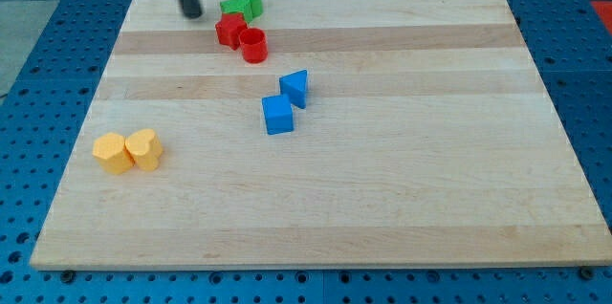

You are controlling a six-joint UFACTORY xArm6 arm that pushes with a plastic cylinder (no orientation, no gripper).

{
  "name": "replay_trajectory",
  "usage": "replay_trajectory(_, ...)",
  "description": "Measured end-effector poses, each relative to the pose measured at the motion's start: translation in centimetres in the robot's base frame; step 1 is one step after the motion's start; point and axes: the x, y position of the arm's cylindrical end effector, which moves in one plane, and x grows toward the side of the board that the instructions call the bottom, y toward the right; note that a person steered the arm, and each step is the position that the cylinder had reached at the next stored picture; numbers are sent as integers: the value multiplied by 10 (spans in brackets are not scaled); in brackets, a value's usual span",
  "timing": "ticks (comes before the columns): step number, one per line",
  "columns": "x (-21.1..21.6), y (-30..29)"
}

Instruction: Slide the green circle towards the top right corner

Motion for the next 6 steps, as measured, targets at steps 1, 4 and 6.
replay_trajectory(1,-13,36)
replay_trajectory(4,52,124)
replay_trajectory(6,96,155)
